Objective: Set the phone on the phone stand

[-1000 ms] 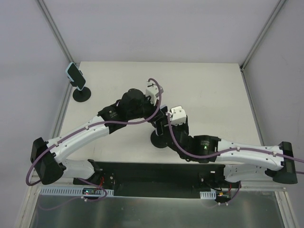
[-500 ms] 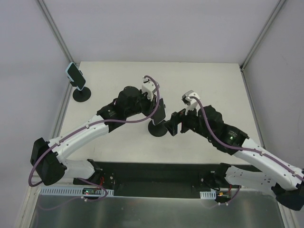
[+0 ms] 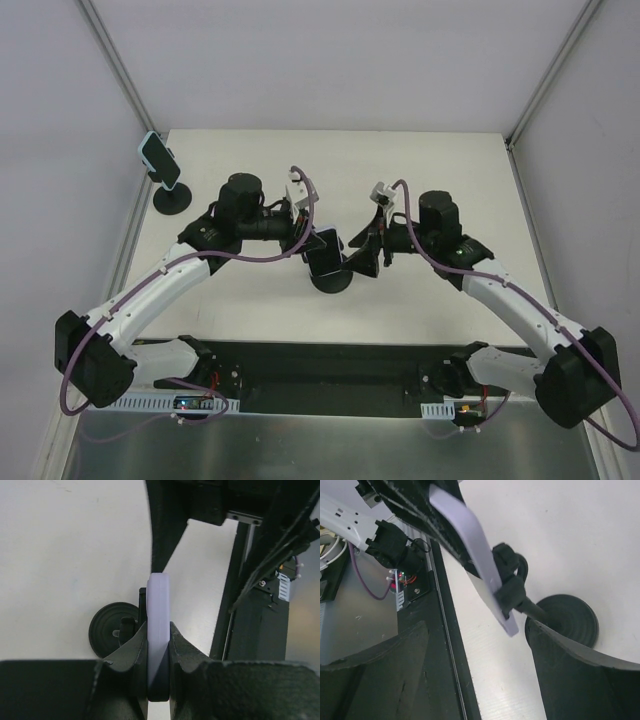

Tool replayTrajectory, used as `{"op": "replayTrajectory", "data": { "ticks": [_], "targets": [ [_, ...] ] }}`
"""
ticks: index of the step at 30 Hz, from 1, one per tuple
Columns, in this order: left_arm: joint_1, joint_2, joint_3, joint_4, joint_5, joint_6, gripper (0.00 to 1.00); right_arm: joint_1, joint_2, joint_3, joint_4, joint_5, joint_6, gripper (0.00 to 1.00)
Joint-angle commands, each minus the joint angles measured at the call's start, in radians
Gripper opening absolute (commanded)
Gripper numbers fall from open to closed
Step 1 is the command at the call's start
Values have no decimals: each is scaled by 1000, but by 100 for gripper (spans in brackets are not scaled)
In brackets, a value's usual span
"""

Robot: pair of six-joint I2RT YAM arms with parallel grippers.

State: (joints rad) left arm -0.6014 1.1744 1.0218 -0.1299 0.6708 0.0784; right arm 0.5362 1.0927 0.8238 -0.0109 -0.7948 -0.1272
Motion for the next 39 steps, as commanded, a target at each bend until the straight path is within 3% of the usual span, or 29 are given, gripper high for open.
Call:
{"op": "replayTrajectory", "data": {
  "ticks": [1,5,10,15,18,19,25,29,32,33,34,36,39],
  "targets": [
    [6,25,23,-42,193,64,0,-1,96,73,187,-195,-52,82],
    [9,22,29,-40,199,64,0,-1,226,139,186,-204,-74,78],
    [12,24,26,-39,193,64,0,25,263,166,204,-219,-81,74],
    [17,39,50,-39,181,44,0,56,268,160,212,-213,-80,57],
    [18,57,66,-37,179,29,0,74,266,141,282,-176,-28,24],
    [18,62,67,-37,177,26,0,80,268,135,319,-138,68,1],
    [18,59,58,-39,159,24,0,131,176,-30,503,219,361,0],
    [17,56,40,-34,182,21,0,134,182,-90,610,195,359,0],
    [18,53,24,-31,197,21,0,119,222,-88,675,62,344,3],
    [18,45,17,-27,202,21,0,113,231,-77,672,27,339,19],
    [17,39,8,-8,213,17,0,107,246,-60,670,-47,336,43],
    [18,16,-38,35,220,3,0,91,249,-45,649,-104,324,48],
    [17,-13,-119,156,234,-26,0,84,230,-26,579,-153,278,67]
  ]
}}
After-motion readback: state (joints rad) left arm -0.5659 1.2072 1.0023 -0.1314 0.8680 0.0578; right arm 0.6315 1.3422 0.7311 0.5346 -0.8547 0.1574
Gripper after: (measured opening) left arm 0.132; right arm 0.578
